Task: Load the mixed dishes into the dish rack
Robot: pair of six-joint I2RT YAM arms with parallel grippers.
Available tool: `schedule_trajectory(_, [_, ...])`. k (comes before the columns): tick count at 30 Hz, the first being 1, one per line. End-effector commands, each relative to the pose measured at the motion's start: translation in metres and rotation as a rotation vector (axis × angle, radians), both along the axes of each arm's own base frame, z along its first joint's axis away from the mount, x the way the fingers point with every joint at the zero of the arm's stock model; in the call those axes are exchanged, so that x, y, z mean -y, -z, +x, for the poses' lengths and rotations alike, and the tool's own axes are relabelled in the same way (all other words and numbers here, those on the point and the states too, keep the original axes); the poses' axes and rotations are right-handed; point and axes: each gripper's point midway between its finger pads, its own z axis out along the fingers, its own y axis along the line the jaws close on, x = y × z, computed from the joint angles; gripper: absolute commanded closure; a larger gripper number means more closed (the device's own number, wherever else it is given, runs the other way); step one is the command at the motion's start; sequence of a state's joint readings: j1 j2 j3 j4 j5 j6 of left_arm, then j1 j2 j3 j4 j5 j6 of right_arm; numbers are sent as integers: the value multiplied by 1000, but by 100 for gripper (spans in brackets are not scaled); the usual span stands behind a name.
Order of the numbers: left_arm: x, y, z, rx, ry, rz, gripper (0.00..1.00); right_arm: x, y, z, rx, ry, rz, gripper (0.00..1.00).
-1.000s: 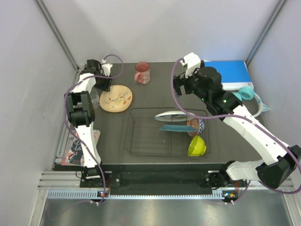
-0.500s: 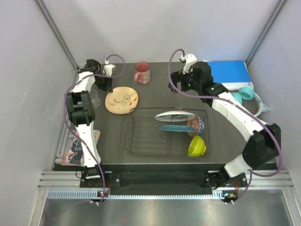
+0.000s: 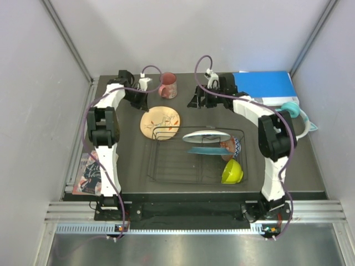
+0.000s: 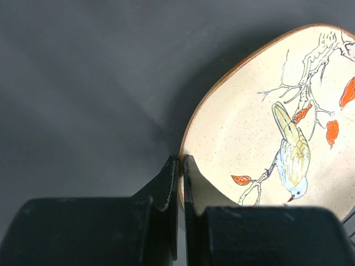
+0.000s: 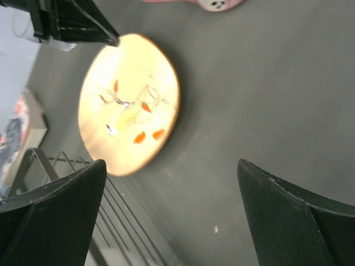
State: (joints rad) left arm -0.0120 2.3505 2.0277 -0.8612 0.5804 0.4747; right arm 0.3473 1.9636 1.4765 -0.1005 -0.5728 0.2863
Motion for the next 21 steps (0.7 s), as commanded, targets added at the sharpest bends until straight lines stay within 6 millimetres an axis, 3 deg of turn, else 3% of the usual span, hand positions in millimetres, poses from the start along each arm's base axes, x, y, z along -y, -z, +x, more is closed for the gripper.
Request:
schedule_trajectory(1, [23, -37, 6, 72, 33, -48, 99, -28, -9, 15, -49, -125, 158, 0])
schedule_trajectory(6, [26, -26, 7, 63, 17, -60, 97, -35, 36, 26, -170, -117, 134, 0])
schedule_trajectory(12, [27, -24, 15, 87, -4, -70, 88, -40, 67, 27, -212, -104, 57, 0])
schedule_trajectory(14, [28, -28, 19, 102, -19, -77, 77, -44, 74, 23, -222, -115, 42, 0])
schedule_trajectory(20, [26, -45, 21, 130, -41, -76, 60, -63, 97, 10, -281, -154, 33, 3])
schedule_trajectory(21, [23, -56, 22, 157, -45, -62, 53, -66, 98, 9, -288, -158, 32, 3])
